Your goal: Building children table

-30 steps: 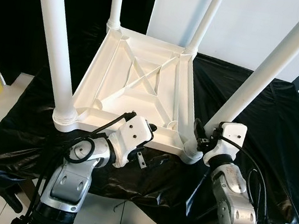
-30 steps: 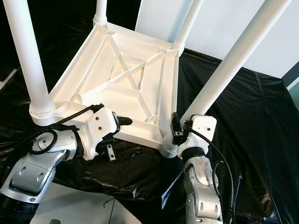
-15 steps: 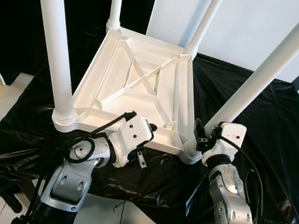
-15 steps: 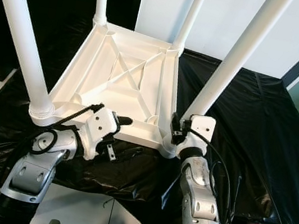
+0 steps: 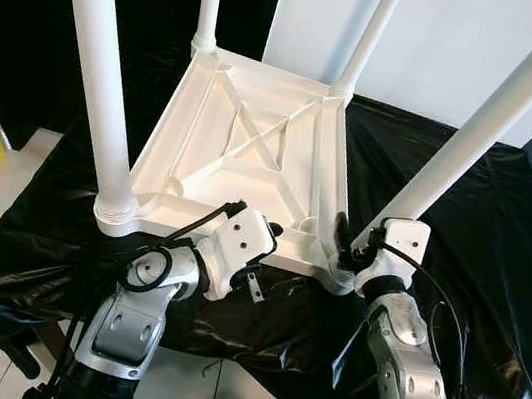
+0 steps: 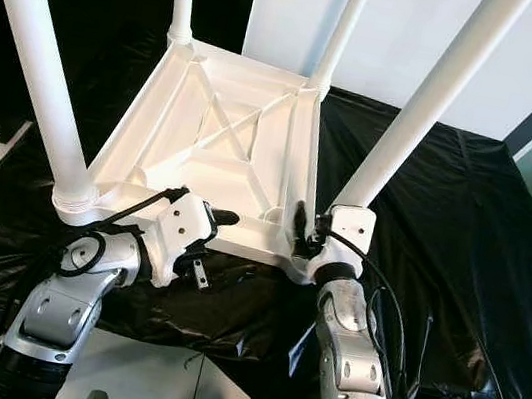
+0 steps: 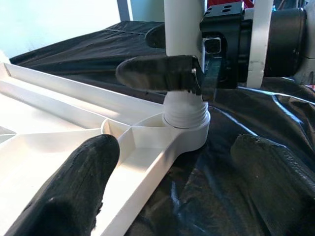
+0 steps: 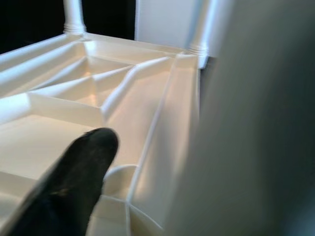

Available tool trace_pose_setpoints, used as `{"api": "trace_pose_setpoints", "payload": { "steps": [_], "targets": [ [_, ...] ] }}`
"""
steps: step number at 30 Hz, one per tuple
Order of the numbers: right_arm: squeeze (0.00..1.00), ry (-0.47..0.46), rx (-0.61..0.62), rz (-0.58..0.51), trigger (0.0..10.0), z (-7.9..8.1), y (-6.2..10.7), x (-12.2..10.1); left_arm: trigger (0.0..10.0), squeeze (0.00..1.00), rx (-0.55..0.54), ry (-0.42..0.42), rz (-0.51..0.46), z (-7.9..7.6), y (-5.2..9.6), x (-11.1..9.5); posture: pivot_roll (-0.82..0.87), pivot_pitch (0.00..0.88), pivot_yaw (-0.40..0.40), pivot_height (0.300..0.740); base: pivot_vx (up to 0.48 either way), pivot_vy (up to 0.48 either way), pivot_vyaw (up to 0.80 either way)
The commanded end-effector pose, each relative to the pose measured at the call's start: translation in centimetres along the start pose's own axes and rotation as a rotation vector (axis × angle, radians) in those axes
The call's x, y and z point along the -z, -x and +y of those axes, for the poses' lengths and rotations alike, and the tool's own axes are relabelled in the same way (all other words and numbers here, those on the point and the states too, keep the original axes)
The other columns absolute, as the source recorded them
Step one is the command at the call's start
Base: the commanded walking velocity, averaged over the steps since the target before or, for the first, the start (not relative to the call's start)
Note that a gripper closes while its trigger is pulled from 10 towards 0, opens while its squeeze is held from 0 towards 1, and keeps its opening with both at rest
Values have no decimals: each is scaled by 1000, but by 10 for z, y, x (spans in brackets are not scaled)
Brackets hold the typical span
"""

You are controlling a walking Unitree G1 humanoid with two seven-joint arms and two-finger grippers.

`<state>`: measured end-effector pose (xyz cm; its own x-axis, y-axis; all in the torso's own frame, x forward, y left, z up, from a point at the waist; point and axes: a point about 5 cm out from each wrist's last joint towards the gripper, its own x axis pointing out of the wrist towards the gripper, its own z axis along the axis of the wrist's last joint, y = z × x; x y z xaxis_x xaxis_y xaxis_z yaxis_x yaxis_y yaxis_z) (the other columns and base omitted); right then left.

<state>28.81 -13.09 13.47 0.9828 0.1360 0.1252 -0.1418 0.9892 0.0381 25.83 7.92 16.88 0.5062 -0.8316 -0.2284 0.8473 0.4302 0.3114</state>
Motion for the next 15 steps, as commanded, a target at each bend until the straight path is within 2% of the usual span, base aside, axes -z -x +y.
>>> {"api": "trace_pose_setpoints", "payload": {
  "steps": [1, 4, 5, 10, 14, 15],
  "targets": [
    [1000, -1, -22, -13, 10000, -7, 3, -2, 10000, 0, -142, -2, -17, 3, -1, -4, 191, 34, -195, 740, 0, 0, 0],
    [1000, -4, -72, -31, 10000, -10, 4, -6, 10000, 0, -142, 0, -17, 3, -1, -3, 191, 34, -195, 740, 0, 0, 0],
    [0, 3, -164, -33, 10000, -19, 5, -10, 10000, 0, -144, -1, -17, 4, -1, -3, 189, 41, -193, 740, 0, 0, 0],
    [0, 20, -235, -24, 10000, -28, 4, -11, 10000, 0, -147, -2, -16, 5, 0, -3, 187, 40, -190, 740, 0, 0, 0],
    [0, 73, -382, 24, 10000, -38, 0, -9, 10000, 0, -149, -3, -16, 6, 0, -3, 186, 39, -188, 740, 0, 0, 0],
    [0, 73, -382, 24, 10000, -38, 0, -9, 10000, 0, -149, -3, -16, 6, 0, -3, 186, 39, -188, 740, 0, 0, 0]
  ]
}}
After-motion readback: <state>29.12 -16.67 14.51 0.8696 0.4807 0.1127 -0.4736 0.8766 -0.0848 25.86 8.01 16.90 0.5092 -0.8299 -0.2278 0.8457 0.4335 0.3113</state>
